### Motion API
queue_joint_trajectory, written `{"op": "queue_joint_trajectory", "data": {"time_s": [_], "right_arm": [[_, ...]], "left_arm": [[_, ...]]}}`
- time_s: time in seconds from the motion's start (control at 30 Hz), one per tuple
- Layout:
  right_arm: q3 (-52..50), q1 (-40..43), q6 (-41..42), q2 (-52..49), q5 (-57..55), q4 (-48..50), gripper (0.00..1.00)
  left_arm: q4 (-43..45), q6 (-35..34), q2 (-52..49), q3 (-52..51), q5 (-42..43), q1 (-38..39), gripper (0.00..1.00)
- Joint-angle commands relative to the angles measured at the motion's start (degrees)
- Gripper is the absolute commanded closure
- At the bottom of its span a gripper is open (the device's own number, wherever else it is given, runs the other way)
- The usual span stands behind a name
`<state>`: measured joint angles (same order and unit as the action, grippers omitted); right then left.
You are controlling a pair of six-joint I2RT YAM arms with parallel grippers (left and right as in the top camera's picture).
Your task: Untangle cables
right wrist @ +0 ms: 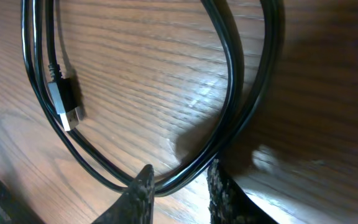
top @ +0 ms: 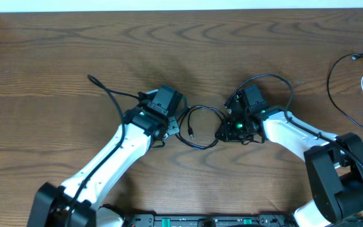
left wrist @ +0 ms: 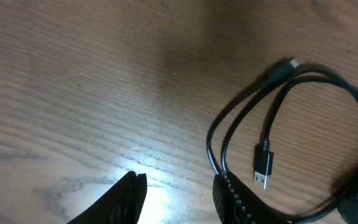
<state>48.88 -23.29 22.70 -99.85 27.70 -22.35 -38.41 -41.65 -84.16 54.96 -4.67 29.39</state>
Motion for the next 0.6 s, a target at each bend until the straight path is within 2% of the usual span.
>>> {"op": "queue_joint_trajectory", "data": {"time_s": [0.0,0.1,0.2,0.27,0.57], "right_arm": [[-0.6,-1.8,1.8,-0.6,-0.6,1.2,0.77],[-0.6,-3.0,1.9,-0.6,-0.8,2.4,0.78],[-0.6,-3.5,2.2,-0.6,-1.7,2.4,0.79],[-0.6,-3.5,2.2,-0.6,-1.6,2.4,0.79],[-0.6,-3.4,2.2,-0.6,-1.6,2.2,0.79]], "left_arm": [[1.3,1.0,-3.1,-1.1,1.4,-0.2,0.59],[3.3,1.0,-6.0,-1.1,3.5,-0.2,0.58],[5.4,1.0,-8.3,-1.1,6.3,-0.2,0.46],[7.1,1.0,-9.6,-1.1,8.1,-0.2,0.41],[14.4,1.0,-15.9,-1.1,14.1,-0.2,0.41]]}}
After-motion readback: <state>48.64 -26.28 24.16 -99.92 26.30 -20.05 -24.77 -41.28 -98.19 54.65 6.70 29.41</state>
